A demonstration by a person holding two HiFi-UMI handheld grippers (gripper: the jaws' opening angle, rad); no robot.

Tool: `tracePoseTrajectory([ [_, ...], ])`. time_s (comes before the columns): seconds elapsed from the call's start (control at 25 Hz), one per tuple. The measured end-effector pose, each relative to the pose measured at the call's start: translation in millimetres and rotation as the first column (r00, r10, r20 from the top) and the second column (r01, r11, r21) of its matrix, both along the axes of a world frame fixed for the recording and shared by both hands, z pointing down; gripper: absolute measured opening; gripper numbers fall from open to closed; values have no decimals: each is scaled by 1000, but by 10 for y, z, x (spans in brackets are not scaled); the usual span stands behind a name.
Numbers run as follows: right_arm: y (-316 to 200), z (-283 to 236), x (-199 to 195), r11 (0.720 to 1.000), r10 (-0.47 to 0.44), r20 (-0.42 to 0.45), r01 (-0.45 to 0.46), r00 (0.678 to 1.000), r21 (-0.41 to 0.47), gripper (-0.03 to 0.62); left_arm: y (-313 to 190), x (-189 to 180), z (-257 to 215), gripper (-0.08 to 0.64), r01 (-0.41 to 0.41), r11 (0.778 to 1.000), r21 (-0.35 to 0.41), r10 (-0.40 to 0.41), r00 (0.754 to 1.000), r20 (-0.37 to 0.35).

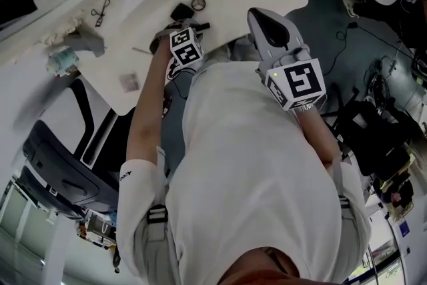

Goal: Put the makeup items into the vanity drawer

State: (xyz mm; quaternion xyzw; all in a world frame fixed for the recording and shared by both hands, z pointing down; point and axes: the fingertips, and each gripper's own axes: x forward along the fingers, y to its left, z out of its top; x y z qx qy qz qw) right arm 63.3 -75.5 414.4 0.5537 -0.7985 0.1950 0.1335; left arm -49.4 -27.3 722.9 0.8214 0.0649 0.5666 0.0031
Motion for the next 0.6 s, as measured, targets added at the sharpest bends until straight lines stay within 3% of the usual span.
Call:
tracePoseTrajectory([
  [0.48, 30, 34, -35, 999, 35, -6, -35, 999, -5, 8, -13, 16, 140, 135, 27, 999, -31, -26, 1000, 10],
  [0.6, 41, 29, -32, 999, 42, -6, -42, 999, 0, 8, -26, -7, 144, 103, 46, 999, -26, -46, 999, 6],
])
